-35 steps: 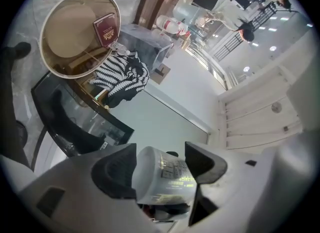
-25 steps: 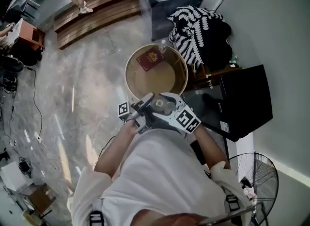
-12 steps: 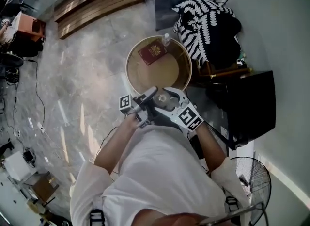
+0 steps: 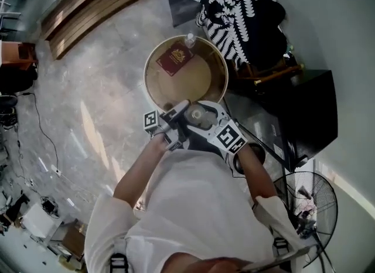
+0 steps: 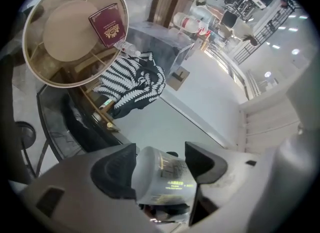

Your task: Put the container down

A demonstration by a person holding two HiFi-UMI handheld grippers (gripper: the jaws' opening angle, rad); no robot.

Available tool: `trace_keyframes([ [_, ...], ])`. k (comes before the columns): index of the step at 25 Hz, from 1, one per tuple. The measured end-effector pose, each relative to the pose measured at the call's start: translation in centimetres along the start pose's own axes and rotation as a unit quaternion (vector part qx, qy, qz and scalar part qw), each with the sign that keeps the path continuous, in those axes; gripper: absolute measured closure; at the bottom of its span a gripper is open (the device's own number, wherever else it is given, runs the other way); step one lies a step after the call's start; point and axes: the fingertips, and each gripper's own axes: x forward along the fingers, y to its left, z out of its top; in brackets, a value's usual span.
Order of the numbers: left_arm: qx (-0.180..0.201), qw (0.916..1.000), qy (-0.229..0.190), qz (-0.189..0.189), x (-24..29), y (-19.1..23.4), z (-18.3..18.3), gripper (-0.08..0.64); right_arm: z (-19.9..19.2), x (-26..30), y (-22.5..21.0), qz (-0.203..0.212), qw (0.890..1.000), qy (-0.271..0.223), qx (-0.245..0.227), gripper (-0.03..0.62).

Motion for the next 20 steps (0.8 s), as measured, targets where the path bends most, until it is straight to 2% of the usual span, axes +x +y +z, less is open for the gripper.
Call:
trace_keyframes([
  [11, -0.049, 0.9966, 0.045, 0.049, 1.4, 2.5, 6.4, 0.268, -2.3, 4.7, -5.2, -0.069, 0.996, 0.017, 0.060, 0.262],
  [20, -0.065, 0.9931, 0.052, 0.083, 2.2, 6.5, 11.2, 0.268, -6.1, 7.8, -8.8, -0.089, 0.991, 0.022, 0.098, 0.262],
])
